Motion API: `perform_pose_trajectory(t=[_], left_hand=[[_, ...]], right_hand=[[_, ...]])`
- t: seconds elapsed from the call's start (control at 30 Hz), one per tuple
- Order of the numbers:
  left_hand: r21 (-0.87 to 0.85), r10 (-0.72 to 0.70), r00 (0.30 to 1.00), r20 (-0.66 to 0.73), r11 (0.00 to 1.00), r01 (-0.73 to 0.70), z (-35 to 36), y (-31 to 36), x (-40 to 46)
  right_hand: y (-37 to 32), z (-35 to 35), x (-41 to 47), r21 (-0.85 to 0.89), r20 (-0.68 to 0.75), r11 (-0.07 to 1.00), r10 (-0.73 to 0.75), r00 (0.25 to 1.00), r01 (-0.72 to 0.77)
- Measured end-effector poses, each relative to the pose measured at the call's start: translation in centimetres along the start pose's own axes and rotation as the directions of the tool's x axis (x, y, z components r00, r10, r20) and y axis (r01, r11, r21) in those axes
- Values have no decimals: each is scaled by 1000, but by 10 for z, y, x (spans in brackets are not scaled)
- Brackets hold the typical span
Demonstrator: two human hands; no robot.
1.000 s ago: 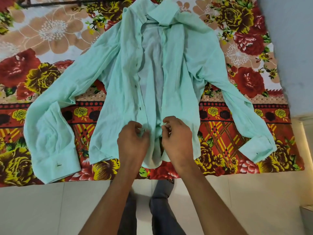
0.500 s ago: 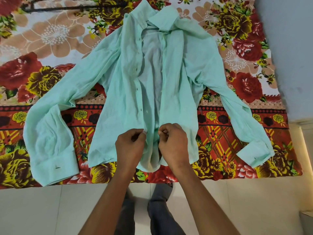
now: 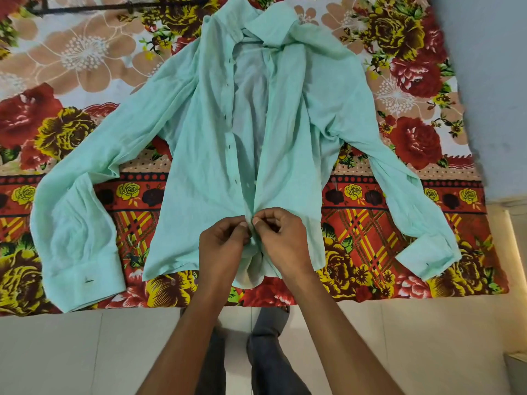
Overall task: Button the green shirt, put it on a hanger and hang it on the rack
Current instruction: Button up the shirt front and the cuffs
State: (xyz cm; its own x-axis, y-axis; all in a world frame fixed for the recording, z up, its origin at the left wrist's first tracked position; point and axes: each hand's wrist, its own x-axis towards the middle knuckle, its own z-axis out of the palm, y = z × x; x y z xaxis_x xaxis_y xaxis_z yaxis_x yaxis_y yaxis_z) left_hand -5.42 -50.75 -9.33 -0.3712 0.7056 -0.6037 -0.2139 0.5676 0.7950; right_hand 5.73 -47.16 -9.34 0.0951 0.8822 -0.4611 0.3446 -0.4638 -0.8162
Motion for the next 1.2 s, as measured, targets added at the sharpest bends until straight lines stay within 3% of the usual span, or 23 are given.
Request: perform_pose_trajectory(t=[0.13,0.37,0.47,0.6,0.67,0.77,0.83,0.93,1.07,1.2], left_hand=[[-71,-41,999,22,997,42,0,4,1],[-35,-61,995,77,997,64,-5,10,5],[-69,-126,990,57,989,130,-1,12,3],[-223,-292,956,3,932,285,8,14,6],[-193,-315,949,10,931,311,10,11,8],[155,-117,992,-44,980,122,9,6,16],[420,151,983,-101,903,-95,9,13,22],[492,384,913,-139,827,-273,18,30,31],[579,412,910,-40,752,-316,38,35,55],[681,318,948,9,692,-239,41,31,69]], right_hand=[[0,-3,0,74,55,997,24,998,-28],[0,-10,2,-40,106,990,-134,985,139],[2,-8,4,-127,51,975,-179,983,184],[7,-4,3,-87,39,989,-115,993,118],[8,-7,6,-171,58,977,-118,991,126],[2,-17,17,-412,158,895,-117,980,174],[-9,-24,25,-511,149,832,-165,975,219],[-29,-22,40,-459,11,834,-340,940,307],[-39,-8,63,-359,-22,892,-302,953,274],[-28,6,75,-426,25,882,-209,978,200]])
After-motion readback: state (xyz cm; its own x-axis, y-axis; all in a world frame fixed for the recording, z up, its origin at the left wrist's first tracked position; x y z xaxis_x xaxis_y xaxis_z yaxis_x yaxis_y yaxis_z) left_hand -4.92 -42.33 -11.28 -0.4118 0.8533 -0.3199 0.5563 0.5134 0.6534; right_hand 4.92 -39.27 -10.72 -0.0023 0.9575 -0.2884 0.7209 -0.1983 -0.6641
